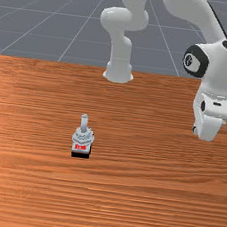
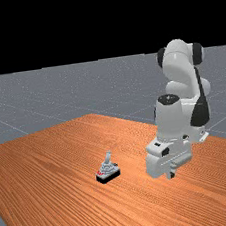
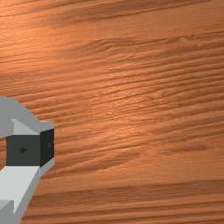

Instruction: Turn on the trigger

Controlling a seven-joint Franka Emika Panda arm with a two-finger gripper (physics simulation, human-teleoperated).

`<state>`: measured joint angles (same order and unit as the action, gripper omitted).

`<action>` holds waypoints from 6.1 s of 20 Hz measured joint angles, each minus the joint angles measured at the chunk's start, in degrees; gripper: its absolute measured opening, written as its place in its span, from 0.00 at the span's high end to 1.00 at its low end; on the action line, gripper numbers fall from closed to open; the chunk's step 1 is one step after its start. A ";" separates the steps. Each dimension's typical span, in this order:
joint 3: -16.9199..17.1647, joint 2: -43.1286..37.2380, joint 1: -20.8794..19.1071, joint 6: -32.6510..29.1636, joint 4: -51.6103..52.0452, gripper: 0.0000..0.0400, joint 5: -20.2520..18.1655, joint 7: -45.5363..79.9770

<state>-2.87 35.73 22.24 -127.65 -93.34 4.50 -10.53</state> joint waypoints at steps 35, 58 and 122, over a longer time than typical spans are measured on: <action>2.01 -19.49 -7.79 -13.65 -32.40 1.00 -3.20 -3.63; 1.24 -19.54 -18.96 -15.86 -35.50 1.00 -13.76 -25.81; 8.89 -11.71 -25.62 -14.74 -26.02 1.00 -12.34 -23.10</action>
<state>6.02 24.01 -3.38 -142.39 -119.36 -7.84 -33.63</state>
